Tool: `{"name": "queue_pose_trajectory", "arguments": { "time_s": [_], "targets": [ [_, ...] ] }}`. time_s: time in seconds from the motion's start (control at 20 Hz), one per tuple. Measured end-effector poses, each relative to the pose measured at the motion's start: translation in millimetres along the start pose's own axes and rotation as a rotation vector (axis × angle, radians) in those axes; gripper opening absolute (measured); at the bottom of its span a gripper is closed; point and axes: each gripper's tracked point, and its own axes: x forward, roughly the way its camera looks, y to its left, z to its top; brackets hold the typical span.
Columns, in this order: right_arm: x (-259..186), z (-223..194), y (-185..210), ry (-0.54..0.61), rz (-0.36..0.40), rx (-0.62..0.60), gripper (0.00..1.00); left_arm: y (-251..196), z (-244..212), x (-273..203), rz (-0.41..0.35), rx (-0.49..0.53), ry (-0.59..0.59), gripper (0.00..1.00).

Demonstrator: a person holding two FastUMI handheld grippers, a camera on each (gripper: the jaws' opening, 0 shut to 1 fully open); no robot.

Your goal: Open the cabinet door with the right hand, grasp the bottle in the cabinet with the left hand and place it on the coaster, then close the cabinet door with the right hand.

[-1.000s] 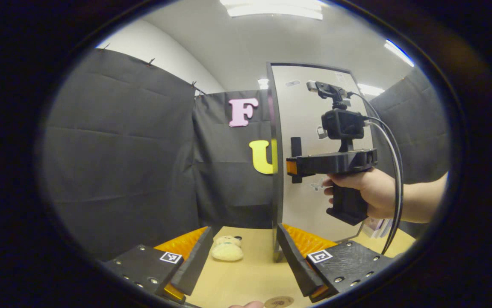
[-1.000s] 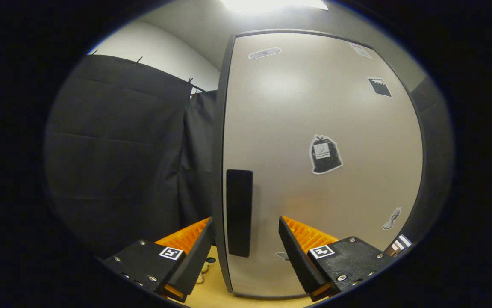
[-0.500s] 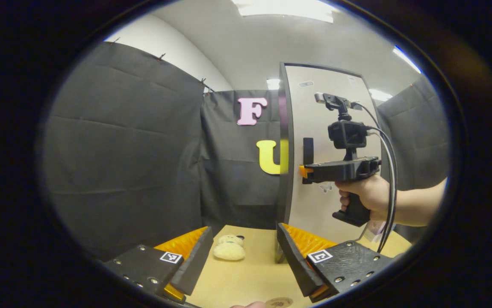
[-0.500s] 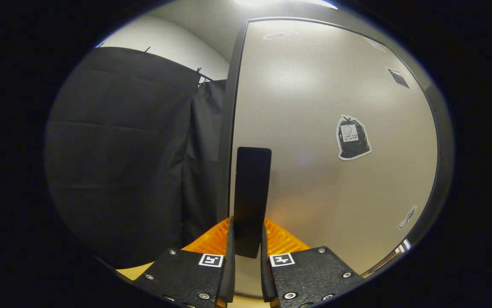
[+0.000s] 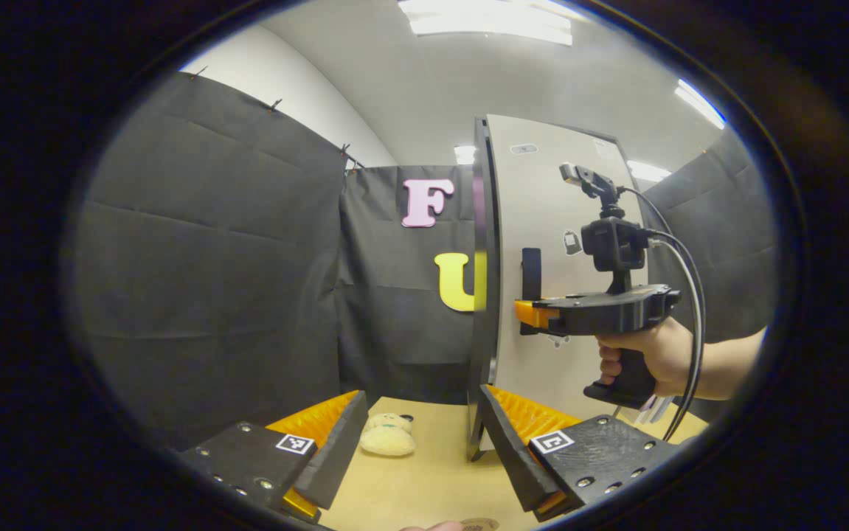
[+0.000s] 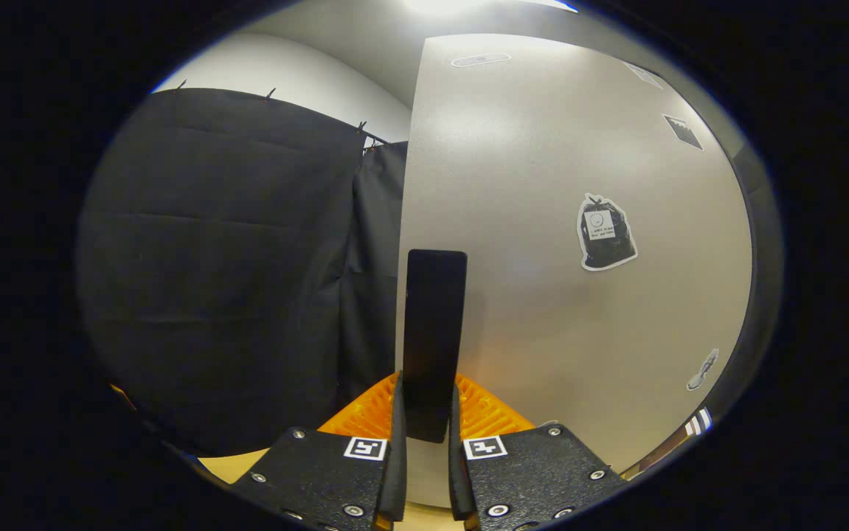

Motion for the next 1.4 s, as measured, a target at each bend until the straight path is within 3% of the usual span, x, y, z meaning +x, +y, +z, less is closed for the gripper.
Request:
{"name": "queue_pose_trajectory", "arguments": {
  "time_s": [0.2,0.4,0.85,1.05,1.4],
  "targets": [
    [-8,-2,-1,0.005,0.035,0.02,0.24,-7,20,-10,-0.017,-0.023,-0.074,0.9],
    [-22,-3,-1,0.029,0.076,0.023,0.23,-17,16,-7,-0.053,0.001,-0.063,0.9],
    [-56,-5,-9,0.047,0.234,0.074,0.23,-46,41,-41,0.037,0.026,-0.071,0.89],
    [-69,-6,-19,0.068,0.231,0.089,0.24,-77,38,-64,0.016,0.08,-0.018,0.89],
    [-92,-7,-39,0.05,0.178,0.102,0.24,-132,30,-71,-0.034,0.081,0.019,0.89]
  ]
}}
